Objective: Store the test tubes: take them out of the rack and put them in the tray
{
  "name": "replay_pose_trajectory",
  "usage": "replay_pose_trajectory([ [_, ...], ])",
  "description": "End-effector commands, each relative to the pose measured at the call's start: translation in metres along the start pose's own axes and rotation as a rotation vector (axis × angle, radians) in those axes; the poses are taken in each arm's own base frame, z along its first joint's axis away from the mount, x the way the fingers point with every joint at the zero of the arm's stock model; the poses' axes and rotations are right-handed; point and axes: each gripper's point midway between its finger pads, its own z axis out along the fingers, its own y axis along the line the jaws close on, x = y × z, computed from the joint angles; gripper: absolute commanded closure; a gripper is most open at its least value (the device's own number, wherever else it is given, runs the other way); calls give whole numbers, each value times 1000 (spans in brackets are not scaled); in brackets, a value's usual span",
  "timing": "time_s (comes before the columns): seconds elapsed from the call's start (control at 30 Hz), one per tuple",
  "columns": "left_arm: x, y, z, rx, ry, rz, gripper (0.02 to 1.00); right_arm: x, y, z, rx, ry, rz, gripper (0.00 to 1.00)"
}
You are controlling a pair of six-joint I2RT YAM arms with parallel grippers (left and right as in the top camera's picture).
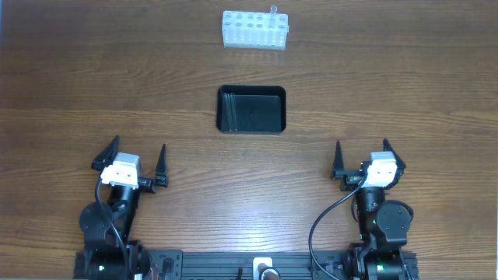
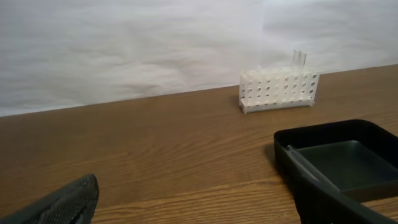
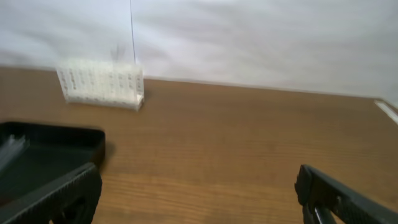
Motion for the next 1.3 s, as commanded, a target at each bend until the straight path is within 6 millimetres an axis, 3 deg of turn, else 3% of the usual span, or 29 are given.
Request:
replay_pose_trajectory([
  [0.03, 1, 0, 0, 3, -1, 10, 18, -5, -1, 10, -3, 7, 38, 9],
  [0.23, 1, 0, 0, 3, -1, 10, 18, -43, -3, 45, -8, 58, 58, 9],
  [0.5, 1, 0, 0, 3, -1, 10, 18, -85, 15, 133, -131, 92, 63, 9],
  [0.7, 1, 0, 0, 3, -1, 10, 18, -108, 66, 188, -277, 89, 78, 7],
  [0.83, 1, 0, 0, 3, -1, 10, 18, -108, 101, 217, -236, 142, 99, 9],
  [1.07, 1, 0, 0, 3, -1, 10, 18, -103, 155, 243, -97, 205, 101, 9],
  [1.3, 1, 0, 0, 3, -1, 10, 18, -97, 191, 257, 22, 287, 72, 7],
])
